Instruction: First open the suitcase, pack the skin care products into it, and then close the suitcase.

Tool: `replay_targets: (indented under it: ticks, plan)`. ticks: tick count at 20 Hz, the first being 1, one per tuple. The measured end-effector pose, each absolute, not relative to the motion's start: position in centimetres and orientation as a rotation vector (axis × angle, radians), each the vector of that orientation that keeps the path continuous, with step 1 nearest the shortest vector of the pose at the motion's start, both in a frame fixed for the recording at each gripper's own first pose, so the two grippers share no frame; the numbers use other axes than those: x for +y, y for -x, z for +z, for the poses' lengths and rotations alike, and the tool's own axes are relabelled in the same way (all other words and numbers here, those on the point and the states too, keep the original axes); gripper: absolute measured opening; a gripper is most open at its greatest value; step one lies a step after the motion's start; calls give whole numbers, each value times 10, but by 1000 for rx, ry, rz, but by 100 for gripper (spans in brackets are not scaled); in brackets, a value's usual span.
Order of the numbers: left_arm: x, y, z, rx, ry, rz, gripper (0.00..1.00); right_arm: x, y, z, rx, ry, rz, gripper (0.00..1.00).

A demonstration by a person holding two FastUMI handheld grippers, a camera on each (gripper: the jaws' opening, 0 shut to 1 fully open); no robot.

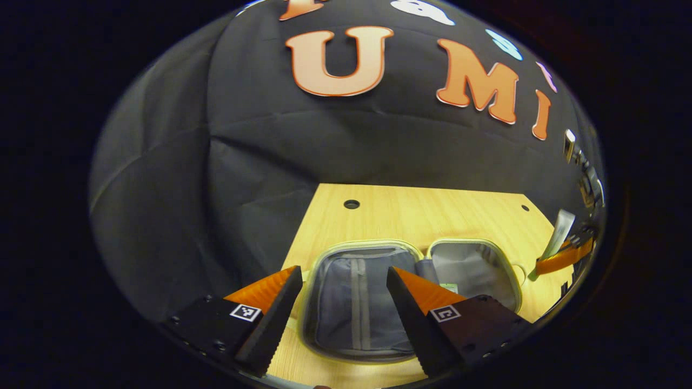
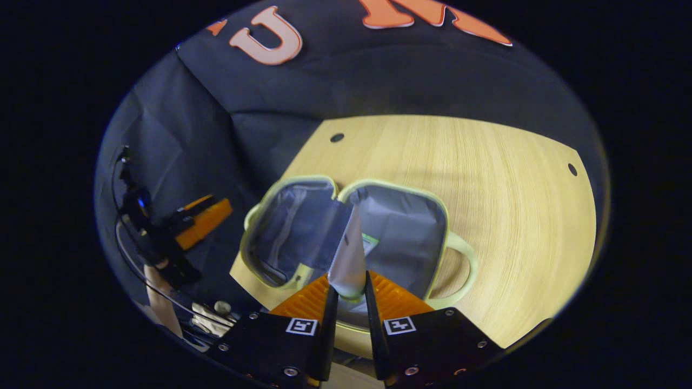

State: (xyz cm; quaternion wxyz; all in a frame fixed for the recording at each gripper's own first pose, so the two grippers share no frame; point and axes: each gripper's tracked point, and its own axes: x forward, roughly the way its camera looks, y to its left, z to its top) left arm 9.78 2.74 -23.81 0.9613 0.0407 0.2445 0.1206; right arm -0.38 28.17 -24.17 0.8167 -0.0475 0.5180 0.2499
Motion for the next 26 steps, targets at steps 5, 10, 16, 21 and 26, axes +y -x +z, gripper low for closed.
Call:
replay_targets:
  ticks: [5,10,16,21,26]
  plan:
    - [71,-67,-241,478,-76,368,97,272,-6,-300,1212,161,448,31]
    - [92,-39,-253,496,-7,411,98,278,-9,-313,1232,135,434,27]
    - [115,-29,-264,505,47,431,97,285,-14,-295,1153,102,445,94]
    - [143,-40,-288,499,192,421,98,284,-9,-283,1120,93,458,96]
    - [155,-55,-332,488,590,290,97,280,-5,-270,1113,58,454,96]
